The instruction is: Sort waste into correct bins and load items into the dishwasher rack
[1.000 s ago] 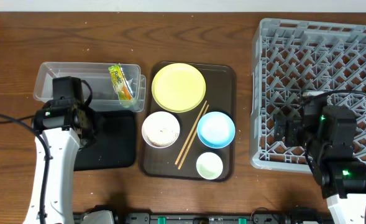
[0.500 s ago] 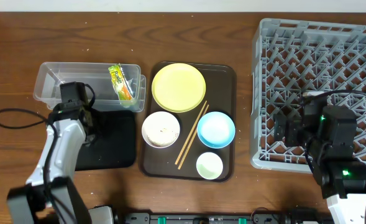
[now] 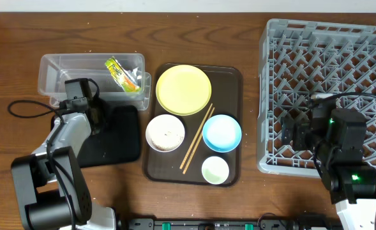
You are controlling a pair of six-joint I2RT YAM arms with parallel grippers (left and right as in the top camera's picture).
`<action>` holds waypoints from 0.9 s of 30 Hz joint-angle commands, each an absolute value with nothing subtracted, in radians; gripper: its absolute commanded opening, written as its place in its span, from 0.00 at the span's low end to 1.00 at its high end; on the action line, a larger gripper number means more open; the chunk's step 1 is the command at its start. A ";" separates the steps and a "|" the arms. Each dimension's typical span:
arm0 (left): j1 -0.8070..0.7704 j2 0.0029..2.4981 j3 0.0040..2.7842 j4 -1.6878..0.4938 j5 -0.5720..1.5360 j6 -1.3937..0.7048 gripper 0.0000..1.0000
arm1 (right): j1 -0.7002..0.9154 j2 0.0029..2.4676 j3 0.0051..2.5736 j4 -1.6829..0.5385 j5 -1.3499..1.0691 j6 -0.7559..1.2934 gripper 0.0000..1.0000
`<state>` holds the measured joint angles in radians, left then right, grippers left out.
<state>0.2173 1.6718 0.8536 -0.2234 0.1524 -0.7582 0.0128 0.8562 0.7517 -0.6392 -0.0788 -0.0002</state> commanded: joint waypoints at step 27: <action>0.215 1.691 0.849 -0.383 0.531 -0.576 0.09 | 0.020 0.851 0.769 -0.646 -0.087 0.014 0.99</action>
